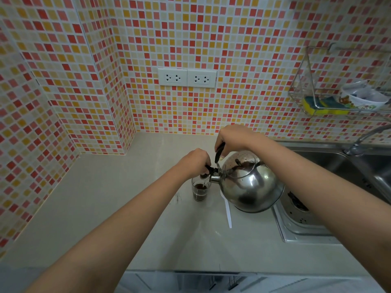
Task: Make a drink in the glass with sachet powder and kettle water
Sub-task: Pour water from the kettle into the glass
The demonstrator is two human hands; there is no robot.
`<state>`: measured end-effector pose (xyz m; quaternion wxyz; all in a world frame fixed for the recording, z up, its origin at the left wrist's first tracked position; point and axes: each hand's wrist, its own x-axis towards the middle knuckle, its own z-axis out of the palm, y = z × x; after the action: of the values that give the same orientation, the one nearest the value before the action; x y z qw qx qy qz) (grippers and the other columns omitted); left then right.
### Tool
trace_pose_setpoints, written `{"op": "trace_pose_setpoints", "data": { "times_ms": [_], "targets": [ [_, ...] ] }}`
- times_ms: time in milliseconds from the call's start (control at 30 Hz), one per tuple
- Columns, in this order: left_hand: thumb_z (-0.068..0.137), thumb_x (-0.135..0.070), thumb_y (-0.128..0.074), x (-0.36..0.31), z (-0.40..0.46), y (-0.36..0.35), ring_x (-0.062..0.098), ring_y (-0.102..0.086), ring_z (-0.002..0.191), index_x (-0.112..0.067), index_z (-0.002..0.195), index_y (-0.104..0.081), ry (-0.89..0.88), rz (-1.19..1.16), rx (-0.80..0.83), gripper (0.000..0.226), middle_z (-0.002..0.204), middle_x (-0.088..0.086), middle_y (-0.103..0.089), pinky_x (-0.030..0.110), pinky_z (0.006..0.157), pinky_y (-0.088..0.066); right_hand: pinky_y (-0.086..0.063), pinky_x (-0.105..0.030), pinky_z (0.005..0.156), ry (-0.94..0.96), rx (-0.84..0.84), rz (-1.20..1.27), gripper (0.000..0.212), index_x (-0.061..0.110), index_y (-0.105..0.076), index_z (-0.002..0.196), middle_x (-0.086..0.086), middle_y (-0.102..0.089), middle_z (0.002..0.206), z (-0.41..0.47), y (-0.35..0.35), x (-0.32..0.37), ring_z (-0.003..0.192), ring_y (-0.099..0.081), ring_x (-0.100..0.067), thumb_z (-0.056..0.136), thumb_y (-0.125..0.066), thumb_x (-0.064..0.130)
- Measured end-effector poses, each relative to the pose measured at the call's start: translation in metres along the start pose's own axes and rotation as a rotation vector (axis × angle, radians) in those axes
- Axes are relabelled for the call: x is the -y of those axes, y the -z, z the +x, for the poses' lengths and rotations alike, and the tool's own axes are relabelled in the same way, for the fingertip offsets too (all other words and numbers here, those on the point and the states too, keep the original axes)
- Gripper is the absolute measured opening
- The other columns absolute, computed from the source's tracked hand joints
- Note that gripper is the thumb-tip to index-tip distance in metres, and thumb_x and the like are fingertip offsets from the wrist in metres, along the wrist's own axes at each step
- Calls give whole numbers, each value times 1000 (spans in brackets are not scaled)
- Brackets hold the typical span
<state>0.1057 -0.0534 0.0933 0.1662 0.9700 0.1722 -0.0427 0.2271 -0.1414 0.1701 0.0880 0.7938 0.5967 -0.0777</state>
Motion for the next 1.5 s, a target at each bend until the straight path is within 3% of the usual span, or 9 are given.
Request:
{"op": "trace_pose_setpoints", "data": {
  "times_ms": [100, 500, 1033, 1167, 1400, 1500],
  "targets": [
    [86, -8, -66, 0, -1, 1, 30, -66, 96, -6, 115, -71, 2, 13, 2, 30, 110, 14, -71, 38, 85, -56, -47, -27, 61, 9, -4, -10, 25, 25, -75, 99, 7, -75, 91, 0, 1, 1, 81, -65, -14, 74, -77, 30],
    [87, -8, -65, 0, -1, 4, 29, -65, 100, -6, 120, -68, 6, 20, 1, 33, 114, 13, -69, 37, 88, -55, -35, -20, 50, 16, 5, -29, 25, 25, -75, 100, 7, -74, 90, 3, 5, 2, 75, -59, -13, 75, -77, 31],
    [86, -8, -65, 3, 1, 2, 29, -64, 99, -8, 116, -71, 9, 13, 4, 30, 112, 13, -70, 34, 82, -53, -40, -24, 54, 1, -11, -6, 25, 27, -75, 98, 9, -74, 89, 5, 2, 1, 75, -59, -12, 74, -78, 31],
    [87, -11, -67, 6, 2, 0, 27, -64, 100, -7, 118, -69, 15, -39, -14, 32, 114, 12, -69, 31, 83, -51, -37, -23, 52, -2, -14, 59, 22, 28, -75, 97, 11, -70, 82, 1, 0, -9, 73, -59, -11, 75, -76, 29],
    [85, -12, -70, 12, 6, 4, 24, -62, 97, -7, 118, -70, 3, -189, -76, 33, 112, 12, -70, 25, 76, -43, -52, -28, 68, -29, -56, 280, 24, 26, -75, 99, 10, -72, 86, -14, 0, -36, 75, -62, -8, 75, -76, 22],
    [85, -11, -70, 12, 11, 10, 24, -62, 92, -7, 116, -70, -18, -249, -104, 32, 107, 14, -71, 29, 78, -49, -48, -20, 60, -42, -87, 353, 24, 25, -75, 98, 9, -73, 86, -17, 4, -50, 72, -61, -2, 75, -78, 20]
  ]
}}
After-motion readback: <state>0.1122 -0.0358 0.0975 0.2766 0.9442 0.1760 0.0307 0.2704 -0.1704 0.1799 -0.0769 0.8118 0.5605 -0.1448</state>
